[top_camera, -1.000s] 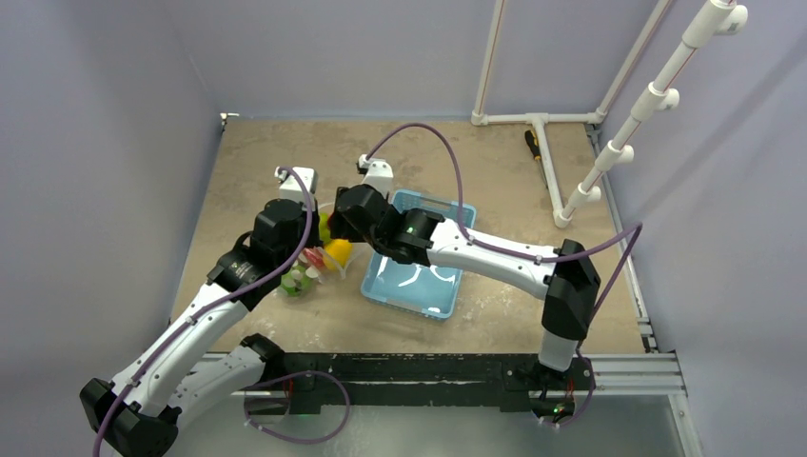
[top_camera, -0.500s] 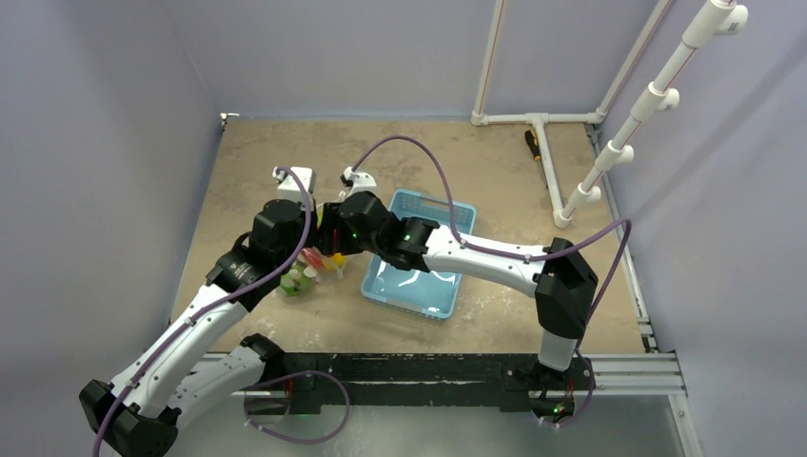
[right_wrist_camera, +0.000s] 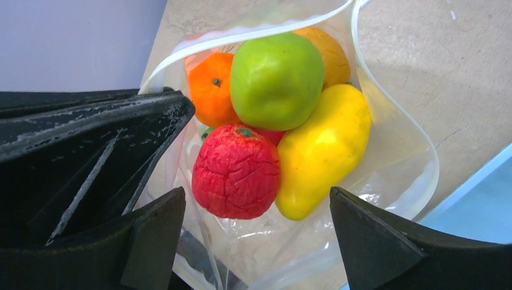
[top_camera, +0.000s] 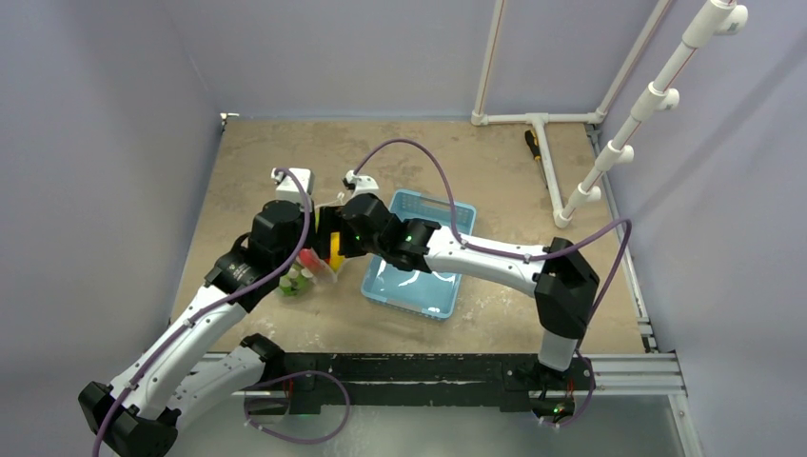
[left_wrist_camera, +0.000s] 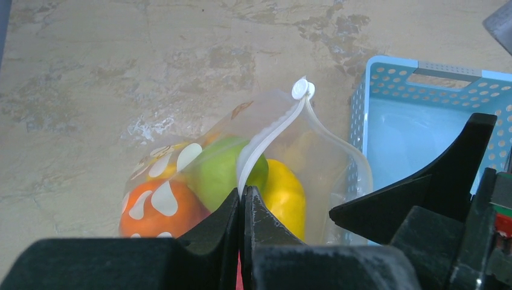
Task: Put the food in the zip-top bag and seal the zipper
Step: Place the fake fruit in the zipper food storage bag, then move the bin to the center of the board.
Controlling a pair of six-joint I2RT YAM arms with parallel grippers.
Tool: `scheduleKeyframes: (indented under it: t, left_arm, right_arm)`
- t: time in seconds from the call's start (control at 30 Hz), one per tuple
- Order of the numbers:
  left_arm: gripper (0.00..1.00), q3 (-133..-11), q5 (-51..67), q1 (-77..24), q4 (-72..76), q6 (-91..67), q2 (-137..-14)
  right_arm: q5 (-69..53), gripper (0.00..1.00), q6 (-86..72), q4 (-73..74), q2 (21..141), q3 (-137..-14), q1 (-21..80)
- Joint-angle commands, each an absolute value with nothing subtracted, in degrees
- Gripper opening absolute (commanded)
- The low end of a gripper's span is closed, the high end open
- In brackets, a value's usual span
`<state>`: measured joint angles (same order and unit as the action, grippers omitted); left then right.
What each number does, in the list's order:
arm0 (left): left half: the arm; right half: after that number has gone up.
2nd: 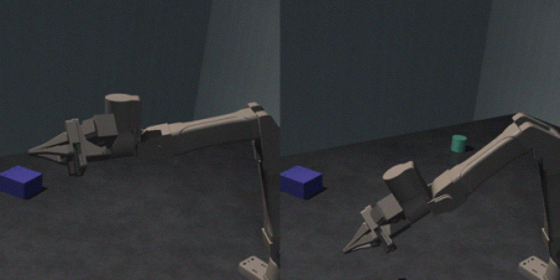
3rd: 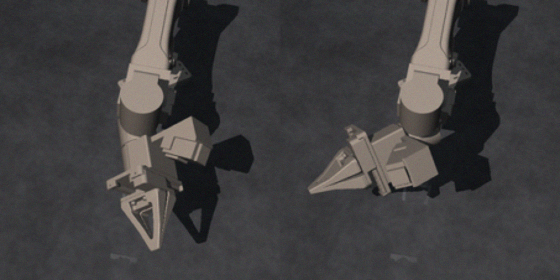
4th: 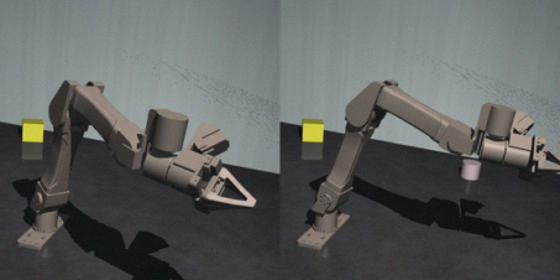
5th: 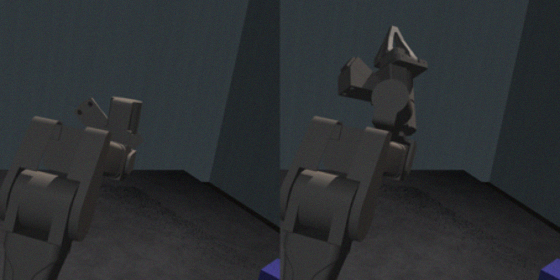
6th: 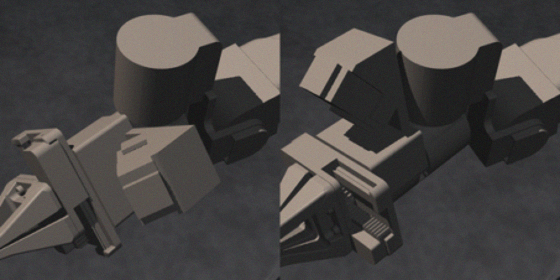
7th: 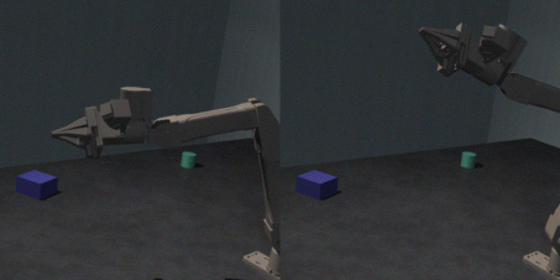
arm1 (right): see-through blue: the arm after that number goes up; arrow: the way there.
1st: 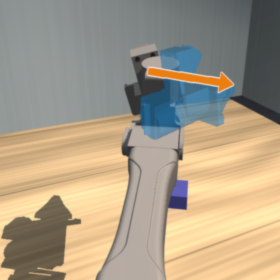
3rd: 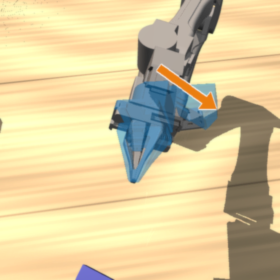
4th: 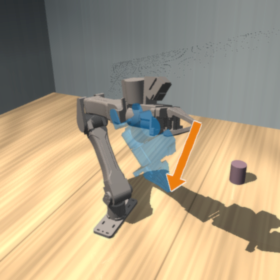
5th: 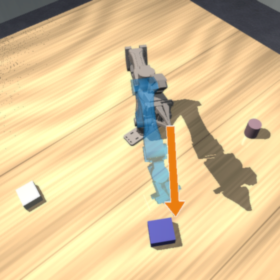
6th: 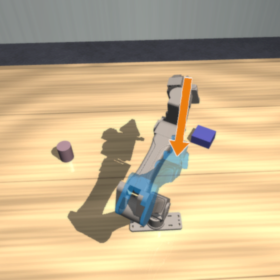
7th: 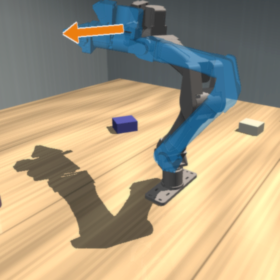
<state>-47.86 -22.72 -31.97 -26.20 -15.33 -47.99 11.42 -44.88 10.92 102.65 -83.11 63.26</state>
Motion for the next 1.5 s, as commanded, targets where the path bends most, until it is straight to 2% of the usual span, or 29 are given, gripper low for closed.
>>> scheduleKeyframes:
  t: [0.0,0.53,0.73,1.03,1.47]
  left_arm:
    - [0.00,-48.03,-22.22,-32.26,-23.72,-15.71,-47.12]
    - [0.00,-47.94,-21.51,-32.26,-23.56,-15.34,-47.29]
    - [0.00,-47.80,-20.45,-32.23,-23.08,-14.91,-46.77]
    - [0.00,-47.51,-18.78,-32.26,-22.51,-14.38,-46.16]
    - [0.00,-46.78,-14.23,-32.26,-20.98,-13.52,-45.10]
  right_arm:
    - [13.71,0.90,-44.67,9.95,97.63,-83.32,63.98]
    - [29.00,0.88,-48.59,23.13,88.49,-79.74,62.93]
    - [32.52,0.80,-53.82,30.34,87.10,-74.66,59.94]
    - [29.92,0.66,-55.33,28.78,83.52,-64.89,53.23]
    - [35.17,0.56,-63.31,32.67,88.86,-61.17,47.15]
